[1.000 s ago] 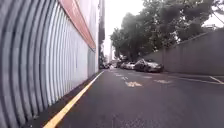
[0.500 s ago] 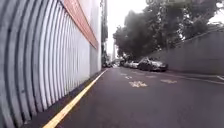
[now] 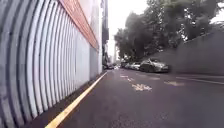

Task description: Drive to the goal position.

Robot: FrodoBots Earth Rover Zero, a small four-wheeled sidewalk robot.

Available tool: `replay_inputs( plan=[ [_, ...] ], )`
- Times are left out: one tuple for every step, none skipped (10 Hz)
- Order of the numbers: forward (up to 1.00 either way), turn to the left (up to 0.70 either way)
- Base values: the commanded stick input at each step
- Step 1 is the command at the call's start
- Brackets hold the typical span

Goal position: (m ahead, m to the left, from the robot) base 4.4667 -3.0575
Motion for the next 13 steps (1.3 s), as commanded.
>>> replay_inputs(
  plan=[
    [0.45,0.0],
    [0.45,0.0],
    [0.43,0.0],
    [0.44,0.0],
    [0.43,0.0],
    [0.44,0.0],
    [0.45,0.0],
    [0.45,-0.03],
    [0.44,-0.12],
    [0.43,-0.24],
    [0.44,-0.25],
    [0.43,-0.25],
    [0.44,-0.19]
  ],
)
